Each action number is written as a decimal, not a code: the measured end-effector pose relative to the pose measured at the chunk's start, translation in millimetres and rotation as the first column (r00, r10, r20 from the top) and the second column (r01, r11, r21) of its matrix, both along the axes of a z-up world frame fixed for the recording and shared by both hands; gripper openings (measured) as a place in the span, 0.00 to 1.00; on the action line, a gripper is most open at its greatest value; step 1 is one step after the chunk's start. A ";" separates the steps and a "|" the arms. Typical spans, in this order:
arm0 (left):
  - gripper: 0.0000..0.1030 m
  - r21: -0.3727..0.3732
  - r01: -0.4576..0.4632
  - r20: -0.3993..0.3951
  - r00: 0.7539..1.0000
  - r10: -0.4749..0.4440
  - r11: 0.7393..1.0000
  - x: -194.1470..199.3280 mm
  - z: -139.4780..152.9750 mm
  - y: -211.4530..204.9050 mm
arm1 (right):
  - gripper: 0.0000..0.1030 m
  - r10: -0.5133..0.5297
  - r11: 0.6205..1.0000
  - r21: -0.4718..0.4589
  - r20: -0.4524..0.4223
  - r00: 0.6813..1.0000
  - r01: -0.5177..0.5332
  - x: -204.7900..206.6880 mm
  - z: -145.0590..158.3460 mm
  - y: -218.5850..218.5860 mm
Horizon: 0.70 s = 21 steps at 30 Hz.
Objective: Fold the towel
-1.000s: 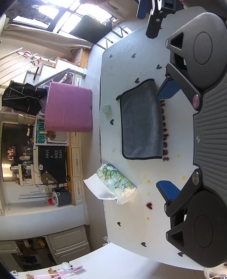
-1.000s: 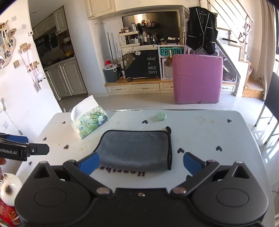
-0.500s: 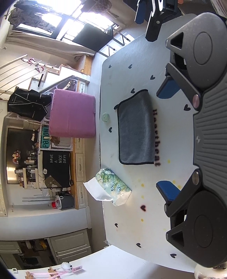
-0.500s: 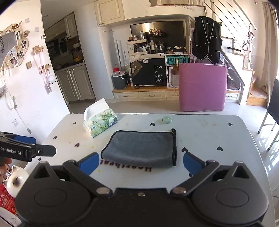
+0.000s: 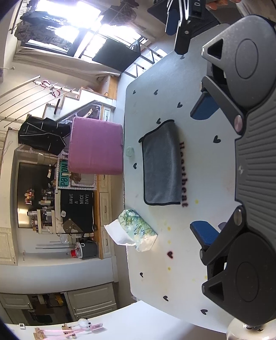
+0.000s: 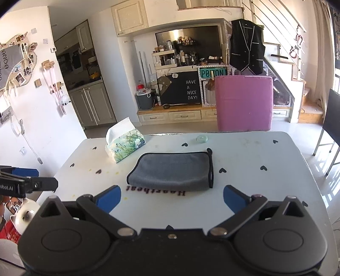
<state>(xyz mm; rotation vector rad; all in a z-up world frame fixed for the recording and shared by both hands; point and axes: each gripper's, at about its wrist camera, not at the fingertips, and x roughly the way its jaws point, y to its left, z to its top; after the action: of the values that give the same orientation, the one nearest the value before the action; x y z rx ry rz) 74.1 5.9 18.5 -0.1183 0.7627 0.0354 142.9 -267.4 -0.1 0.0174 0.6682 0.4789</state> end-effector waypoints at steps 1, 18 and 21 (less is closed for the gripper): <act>0.98 0.000 -0.002 0.005 1.000 0.002 1.000 -2.7 -0.6 -0.5 | 1.00 0.000 1.000 -0.002 0.000 1.000 0.000 -2.4 -0.2 -0.2; 1.00 -0.007 0.013 0.021 1.000 -0.013 1.000 -35.0 -19.1 -2.7 | 1.00 0.022 1.000 -0.002 -0.001 1.000 -0.022 -40.6 -13.2 -4.2; 1.00 0.001 0.008 0.019 1.000 -0.008 1.000 -37.6 -20.9 -2.2 | 1.00 0.031 1.000 -0.005 0.002 1.000 -0.031 -46.1 -16.5 -4.9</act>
<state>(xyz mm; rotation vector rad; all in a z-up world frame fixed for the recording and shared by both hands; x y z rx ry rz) 36.5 3.7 -2.4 -0.1149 0.7439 0.0271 96.9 -272.3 -16.6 0.0015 0.6690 0.5069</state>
